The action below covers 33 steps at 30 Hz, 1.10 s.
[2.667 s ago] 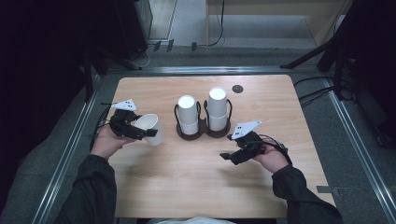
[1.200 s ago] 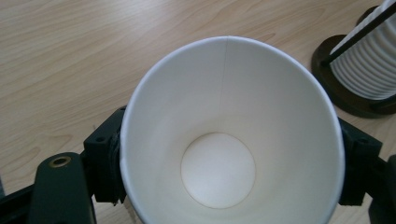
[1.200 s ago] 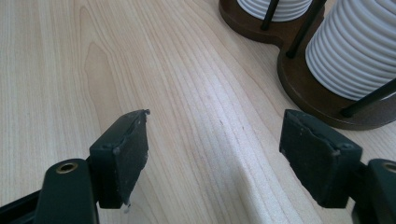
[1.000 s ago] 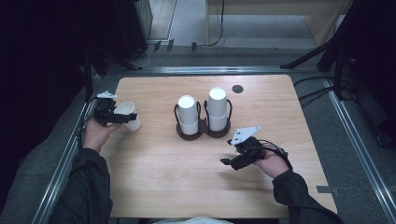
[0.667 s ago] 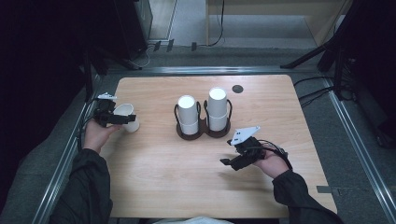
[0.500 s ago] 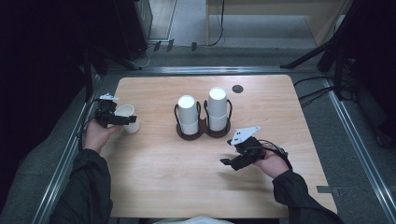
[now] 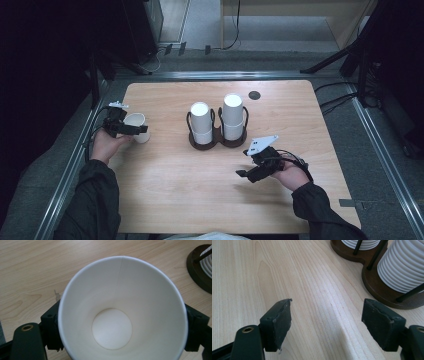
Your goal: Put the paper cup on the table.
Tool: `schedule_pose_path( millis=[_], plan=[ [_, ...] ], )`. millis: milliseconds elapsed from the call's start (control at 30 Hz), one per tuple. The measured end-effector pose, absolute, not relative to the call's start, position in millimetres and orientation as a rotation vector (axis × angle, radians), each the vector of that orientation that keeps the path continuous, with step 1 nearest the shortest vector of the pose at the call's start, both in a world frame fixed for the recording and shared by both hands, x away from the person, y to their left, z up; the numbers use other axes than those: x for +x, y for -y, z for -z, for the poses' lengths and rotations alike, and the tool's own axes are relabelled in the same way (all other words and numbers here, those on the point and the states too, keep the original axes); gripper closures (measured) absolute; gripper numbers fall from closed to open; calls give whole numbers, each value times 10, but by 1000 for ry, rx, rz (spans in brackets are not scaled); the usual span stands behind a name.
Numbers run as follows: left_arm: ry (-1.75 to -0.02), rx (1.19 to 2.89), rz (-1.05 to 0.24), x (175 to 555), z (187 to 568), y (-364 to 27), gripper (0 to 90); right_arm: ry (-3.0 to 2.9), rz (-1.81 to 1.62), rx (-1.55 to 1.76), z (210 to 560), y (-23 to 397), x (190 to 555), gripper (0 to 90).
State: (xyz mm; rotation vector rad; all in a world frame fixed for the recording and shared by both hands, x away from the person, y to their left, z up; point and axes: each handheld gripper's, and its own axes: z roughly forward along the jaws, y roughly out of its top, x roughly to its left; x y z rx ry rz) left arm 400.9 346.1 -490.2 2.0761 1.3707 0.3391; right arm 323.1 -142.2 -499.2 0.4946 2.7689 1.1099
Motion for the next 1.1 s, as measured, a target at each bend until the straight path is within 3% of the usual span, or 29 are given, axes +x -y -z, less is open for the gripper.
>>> schedule_pose_path(
  millis=[300, 467, 1100],
  plan=[
    [-1369, 2050, -288, 4018, 4896, -3454, 103, -2769, -1105, 490, 4991, 1421, 3227, 239],
    [-1398, 2015, -242, 4026, 4875, -3480, 25, -2770, -1107, 487, 4991, 1421, 3228, 240],
    [-1363, 1998, -262, 3904, 4574, -3498, 25, -2776, -1099, 470, 4993, 1412, 3219, 239]
  ],
)
